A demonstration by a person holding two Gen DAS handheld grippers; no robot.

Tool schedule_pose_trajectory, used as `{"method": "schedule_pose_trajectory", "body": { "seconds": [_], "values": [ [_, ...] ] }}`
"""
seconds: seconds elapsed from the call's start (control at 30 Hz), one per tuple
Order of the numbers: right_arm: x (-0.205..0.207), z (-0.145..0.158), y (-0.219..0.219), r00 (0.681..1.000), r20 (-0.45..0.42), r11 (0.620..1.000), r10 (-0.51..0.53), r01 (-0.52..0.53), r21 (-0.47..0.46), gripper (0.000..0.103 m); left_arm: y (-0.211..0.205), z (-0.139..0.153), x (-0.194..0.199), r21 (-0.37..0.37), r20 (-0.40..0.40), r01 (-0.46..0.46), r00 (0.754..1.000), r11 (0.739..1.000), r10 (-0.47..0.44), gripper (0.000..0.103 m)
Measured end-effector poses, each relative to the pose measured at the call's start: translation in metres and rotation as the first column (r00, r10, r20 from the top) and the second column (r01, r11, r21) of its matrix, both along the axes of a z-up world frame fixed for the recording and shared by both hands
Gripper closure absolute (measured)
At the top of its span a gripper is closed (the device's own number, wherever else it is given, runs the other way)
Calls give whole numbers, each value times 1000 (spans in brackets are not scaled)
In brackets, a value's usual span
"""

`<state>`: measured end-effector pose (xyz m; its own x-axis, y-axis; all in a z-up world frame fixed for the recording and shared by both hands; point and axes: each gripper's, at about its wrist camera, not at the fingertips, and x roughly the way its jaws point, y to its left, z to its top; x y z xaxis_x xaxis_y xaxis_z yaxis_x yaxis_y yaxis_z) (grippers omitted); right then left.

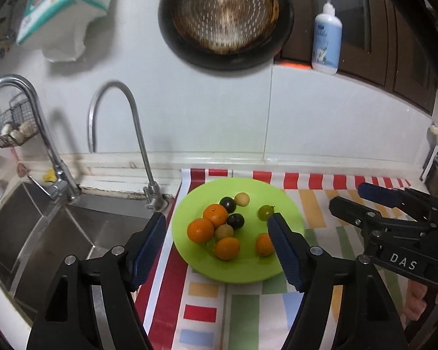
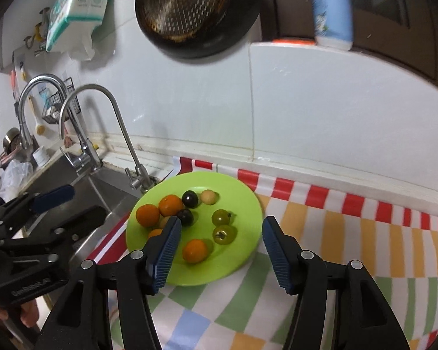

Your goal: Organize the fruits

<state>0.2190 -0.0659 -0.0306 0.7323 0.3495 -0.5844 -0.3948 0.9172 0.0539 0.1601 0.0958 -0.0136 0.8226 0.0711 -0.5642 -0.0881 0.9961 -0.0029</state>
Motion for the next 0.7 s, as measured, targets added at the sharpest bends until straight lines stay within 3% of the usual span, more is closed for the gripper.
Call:
{"method": "schedule_pose_trajectory", "body": {
  "seconds": [0.1, 0.23, 0.3, 0.7],
  "values": [
    [-16, 9, -9, 999, 30, 1000, -19, 19, 1, 36, -6, 9, -14, 1, 19, -10, 1000, 1000, 10, 26],
    [-38, 18, -23, 997, 58, 999, -51, 51, 0, 35, -18, 19, -33, 33, 63, -24, 998, 999, 21, 20],
    [-48, 22, -31, 995, 66, 997, -73, 73, 5, 29, -23, 22, -42, 43, 73, -18, 997, 999, 15, 19],
    [-116, 42, -72, 972, 128, 980, -198, 201, -6, 24, -51, 30, -87, 31, 98, 48, 994, 998, -51, 16]
  ]
}}
